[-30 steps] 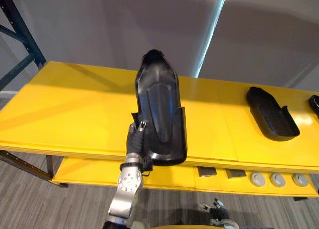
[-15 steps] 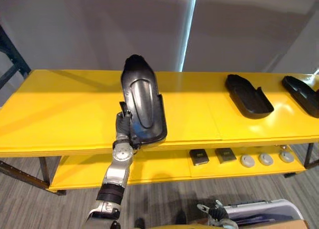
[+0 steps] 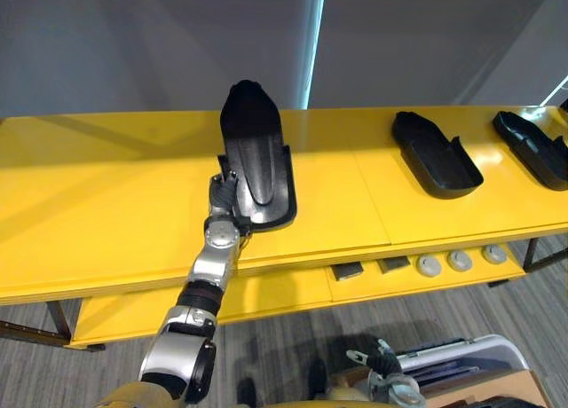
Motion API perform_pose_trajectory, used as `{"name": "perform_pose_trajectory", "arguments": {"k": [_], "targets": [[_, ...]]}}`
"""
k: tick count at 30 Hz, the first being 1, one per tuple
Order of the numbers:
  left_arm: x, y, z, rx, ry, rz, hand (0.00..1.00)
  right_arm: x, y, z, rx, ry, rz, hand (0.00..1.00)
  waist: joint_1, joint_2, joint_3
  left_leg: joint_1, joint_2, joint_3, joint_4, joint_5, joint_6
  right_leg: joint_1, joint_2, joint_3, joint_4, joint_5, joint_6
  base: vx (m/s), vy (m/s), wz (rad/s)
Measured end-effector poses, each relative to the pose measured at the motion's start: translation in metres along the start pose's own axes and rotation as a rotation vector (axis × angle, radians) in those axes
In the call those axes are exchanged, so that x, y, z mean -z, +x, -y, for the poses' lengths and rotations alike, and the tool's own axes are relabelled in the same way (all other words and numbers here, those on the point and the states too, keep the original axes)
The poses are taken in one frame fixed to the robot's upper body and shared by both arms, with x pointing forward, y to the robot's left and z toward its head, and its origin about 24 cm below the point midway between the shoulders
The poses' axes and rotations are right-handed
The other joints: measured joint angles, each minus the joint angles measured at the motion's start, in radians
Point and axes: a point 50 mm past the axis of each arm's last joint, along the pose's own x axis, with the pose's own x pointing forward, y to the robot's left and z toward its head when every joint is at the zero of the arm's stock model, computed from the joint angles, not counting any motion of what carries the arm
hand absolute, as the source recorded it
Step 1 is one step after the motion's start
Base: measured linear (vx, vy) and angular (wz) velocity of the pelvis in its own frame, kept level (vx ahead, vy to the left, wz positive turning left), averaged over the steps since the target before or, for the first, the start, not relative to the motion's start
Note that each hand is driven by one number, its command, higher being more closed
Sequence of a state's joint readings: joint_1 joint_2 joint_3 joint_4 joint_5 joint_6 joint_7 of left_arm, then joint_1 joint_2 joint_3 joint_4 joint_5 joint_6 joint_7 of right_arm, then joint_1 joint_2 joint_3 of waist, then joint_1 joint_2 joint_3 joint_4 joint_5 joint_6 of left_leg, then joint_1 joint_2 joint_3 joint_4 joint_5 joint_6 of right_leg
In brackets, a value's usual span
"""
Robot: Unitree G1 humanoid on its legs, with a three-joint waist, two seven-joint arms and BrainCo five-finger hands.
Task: Walk over and take plastic housings, then place them on the shelf
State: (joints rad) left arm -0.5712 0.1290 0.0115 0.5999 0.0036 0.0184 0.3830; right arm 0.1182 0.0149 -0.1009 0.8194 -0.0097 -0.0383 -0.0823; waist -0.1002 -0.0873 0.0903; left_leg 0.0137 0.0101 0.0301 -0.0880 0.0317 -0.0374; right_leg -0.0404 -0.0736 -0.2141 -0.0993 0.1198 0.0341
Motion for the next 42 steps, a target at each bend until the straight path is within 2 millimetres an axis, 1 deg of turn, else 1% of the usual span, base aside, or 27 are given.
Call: {"name": "perform_pose_trajectory", "arguments": {"k": [8, 15, 20, 22, 23, 25, 26, 27, 28, 30, 32, 33, 34, 35, 38, 39, 41, 42], "targets": [[-0.004, 0.004, -0.005, -0.06, -0.025, -0.013, 0.0, 0.0, 0.0, 0.0, 0.001, 0.001, -0.001, 0.0, 0.0, -0.001, 0.017, 0.003, 0.003, 0.001, -0.002, -0.001, -0.002, 0.001, 0.001, 0.003, -0.004, 0.005, -0.001, -0.06, 0.013, -0.01], [-0.004, 0.004, -0.006, -0.062, -0.023, -0.013, 0.0, 0.001, 0.0, 0.0, 0.0, 0.001, -0.001, 0.0, 0.0, -0.001, 0.018, 0.004, 0.008, 0.001, -0.003, 0.0, -0.001, 0.002, 0.001, 0.005, -0.004, 0.005, -0.001, -0.02, 0.005, 0.0], [-0.006, 0.004, -0.006, -0.067, 0.028, 0.004, 0.0, 0.001, 0.0, -0.001, -0.02, 0.002, -0.003, 0.0, 0.001, -0.001, 0.018, 0.014, 0.006, 0.003, -0.004, 0.0, 0.0, 0.009, 0.001, 0.011, -0.001, 0.005, -0.001, 0.0, 0.003, -0.01], [-0.014, 0.005, -0.007, -0.073, 0.064, 0.045, 0.0, 0.001, 0.0, -0.001, -0.021, 0.004, -0.002, 0.0, 0.003, 0.0, 0.018, 0.019, 0.005, 0.002, -0.004, 0.0, 0.0, 0.014, 0.001, 0.01, -0.001, 0.005, -0.001, 0.0, 0.0, 0.0], [-0.022, 0.004, -0.008, -0.078, 0.073, 0.081, 0.0, 0.001, 0.0, -0.001, -0.021, 0.004, -0.001, 0.0, 0.003, 0.0, 0.018, 0.018, 0.004, 0.001, -0.004, 0.0, 0.0, 0.015, 0.001, 0.009, -0.001, 0.005, -0.001, 0.0, 0.0, 0.0], [-0.049, -0.004, -0.013, -0.12, 0.109, 0.233, 0.0, 0.004, -0.001, -0.001, -0.023, 0.008, -0.01, 0.0, 0.004, 0.001, 0.019, 0.02, 0.003, 0.0, -0.004, 0.0, 0.0, 0.017, 0.002, 0.007, -0.001, 0.005, -0.001, 0.0, 0.0, 0.0], [-0.055, -0.007, -0.015, -0.129, 0.115, 0.27, 0.0, 0.005, -0.001, -0.001, -0.023, 0.009, -0.014, 0.0, 0.005, 0.001, 0.019, 0.02, 0.004, -0.001, -0.004, 0.0, 0.0, 0.017, 0.002, 0.006, -0.001, 0.005, -0.001, 0.0, 0.0, 0.0], [-0.064, -0.014, -0.019, -0.15, 0.141, 0.336, 0.0, 0.007, -0.001, -0.001, -0.026, 0.009, -0.018, 0.0, 0.006, 0.002, 0.02, 0.02, 0.004, -0.002, -0.004, 0.0, 0.0, 0.018, 0.002, 0.004, -0.001, 0.005, -0.001, -0.03, 0.009, 0.03], [-0.069, -0.021, -0.022, -0.164, 0.163, 0.383, 0.0, 0.007, -0.002, -0.001, -0.029, 0.01, -0.019, 0.0, 0.006, 0.004, 0.021, 0.02, 0.004, -0.003, -0.003, 0.0, 0.0, 0.019, 0.0, 0.003, -0.001, 0.004, -0.001, -0.04, 0.008, 0.03], [-0.073, -0.03, -0.023, -0.178, 0.164, 0.423, 0.0, 0.01, -0.002, -0.001, -0.033, 0.01, -0.023, 0.0, 0.009, 0.006, 0.022, 0.018, 0.005, -0.005, -0.002, -0.003, -0.003, 0.019, -0.002, 0.005, -0.001, 0.004, -0.001, 0.0, 0.001, 0.02], [-0.076, -0.048, -0.021, -0.177, 0.181, 0.481, 0.0, 0.012, -0.003, 0.001, -0.033, 0.011, -0.024, 0.0, 0.024, 0.01, 0.025, 0.017, 0.006, -0.008, -0.002, -0.005, -0.005, 0.02, -0.001, 0.004, 0.0, 0.003, 0.0, 0.0, 0.0, 0.02], [-0.075, -0.054, -0.019, -0.169, 0.181, 0.493, 0.0, 0.012, -0.003, 0.001, -0.031, 0.012, -0.025, 0.0, 0.03, 0.011, 0.026, 0.017, 0.007, -0.008, -0.002, -0.005, -0.005, 0.02, -0.001, 0.005, 0.0, 0.002, 0.002, 0.0, 0.0, 0.04], [-0.076, -0.066, -0.014, -0.148, 0.181, 0.528, 0.0, 0.014, -0.004, 0.003, -0.028, 0.013, -0.028, 0.0, 0.037, 0.014, 0.026, 0.016, 0.007, -0.011, -0.002, -0.005, -0.005, 0.02, -0.001, 0.004, 0.0, 0.0, 0.003, 0.0, 0.001, 0.06], [-0.076, -0.071, -0.012, -0.131, 0.179, 0.541, 1.0, 0.014, -0.004, 0.003, -0.028, 0.013, -0.029, 0.0, 0.039, 0.015, 0.026, 0.016, 0.007, -0.013, -0.002, -0.005, -0.005, 0.022, -0.001, 0.002, 0.0, -0.001, 0.004, -0.01, 0.003, 0.08], [-0.068, -0.089, -0.002, -0.051, 0.2, 0.573, 1.0, 0.015, -0.004, 0.004, -0.026, 0.011, -0.027, 0.0, 0.052, 0.022, 0.025, 0.017, 0.007, -0.015, -0.003, -0.005, -0.005, 0.023, -0.001, 0.0, 0.0, -0.005, 0.008, -0.01, 0.002, 0.02], [-0.065, -0.092, 0.0, -0.032, 0.209, 0.574, 1.0, 0.015, -0.004, 0.004, -0.026, 0.01, -0.027, 0.0, 0.052, 0.023, 0.024, 0.018, 0.006, -0.013, -0.004, -0.005, -0.005, 0.023, -0.001, 0.0, 0.0, -0.005, 0.008, 0.0, 0.0, 0.0], [-0.051, -0.1, 0.005, 0.029, 0.244, 0.543, 1.0, 0.015, -0.004, 0.003, -0.037, -0.009, -0.025, 0.0, 0.057, 0.026, 0.022, 0.02, 0.006, -0.013, -0.004, -0.002, -0.002, 0.025, 0.002, 0.0, 0.0, -0.005, 0.008, 0.0, 0.0, 0.0], [-0.048, -0.101, 0.007, 0.048, 0.256, 0.536, 1.0, 0.015, -0.004, 0.002, -0.04, -0.015, -0.024, 0.0, 0.057, 0.026, 0.022, 0.019, 0.006, -0.013, -0.004, -0.002, -0.001, 0.025, 0.002, 0.0, 0.0, -0.005, 0.008, 0.0, 0.0, 0.0]]}}
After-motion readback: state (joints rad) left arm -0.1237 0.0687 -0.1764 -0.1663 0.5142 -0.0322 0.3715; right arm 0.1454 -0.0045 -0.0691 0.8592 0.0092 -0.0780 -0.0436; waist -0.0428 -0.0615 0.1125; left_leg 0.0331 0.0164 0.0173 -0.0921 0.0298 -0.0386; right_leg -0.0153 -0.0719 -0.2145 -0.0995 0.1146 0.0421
